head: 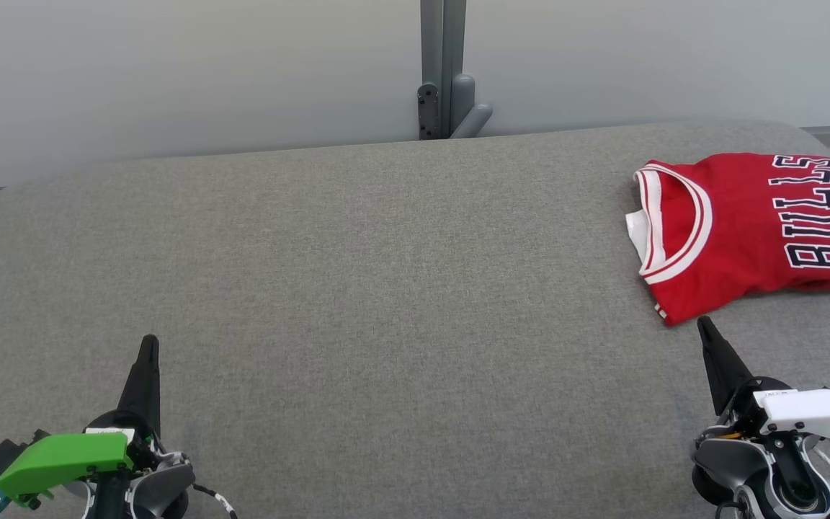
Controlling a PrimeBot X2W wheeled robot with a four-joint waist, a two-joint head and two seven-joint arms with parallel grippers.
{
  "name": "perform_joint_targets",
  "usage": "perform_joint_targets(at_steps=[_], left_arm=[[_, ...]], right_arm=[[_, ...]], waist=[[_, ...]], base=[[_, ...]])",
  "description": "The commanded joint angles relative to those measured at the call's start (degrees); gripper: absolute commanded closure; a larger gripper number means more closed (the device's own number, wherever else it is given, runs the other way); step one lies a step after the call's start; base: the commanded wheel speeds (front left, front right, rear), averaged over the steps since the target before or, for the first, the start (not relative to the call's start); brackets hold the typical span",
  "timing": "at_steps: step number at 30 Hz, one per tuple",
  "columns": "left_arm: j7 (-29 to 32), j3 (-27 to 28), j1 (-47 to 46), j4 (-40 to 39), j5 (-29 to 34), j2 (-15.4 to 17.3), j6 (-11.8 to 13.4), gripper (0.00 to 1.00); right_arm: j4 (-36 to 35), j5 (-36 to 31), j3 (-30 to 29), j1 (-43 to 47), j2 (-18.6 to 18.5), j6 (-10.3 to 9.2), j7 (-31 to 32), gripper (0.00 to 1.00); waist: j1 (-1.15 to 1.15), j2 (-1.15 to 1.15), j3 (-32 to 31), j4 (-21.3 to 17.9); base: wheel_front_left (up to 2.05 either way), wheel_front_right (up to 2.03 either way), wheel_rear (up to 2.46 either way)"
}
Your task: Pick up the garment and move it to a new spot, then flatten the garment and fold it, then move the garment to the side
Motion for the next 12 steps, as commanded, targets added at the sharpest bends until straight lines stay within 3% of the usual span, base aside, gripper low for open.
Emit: perform_joint_targets(at_steps=[1,12], left_arm=[[-0.02,0.16,-0.69,-0.11,-0.02,0.4,-0.34,1.0],[-0.02,0.16,-0.69,-0.11,-0.02,0.4,-0.34,1.0]], right_arm=[[-0.23,0.39,-0.14,-0.47,-0.26,0.02,0.18,1.0],[-0.23,0.39,-0.14,-0.47,-0.27,0.02,0.18,1.0]], waist=[[0.0,0.04,0.0,0.0],[0.0,0.04,0.0,0.0]], base=[[0.0,0.0,0.0],[0.0,0.0,0.0]])
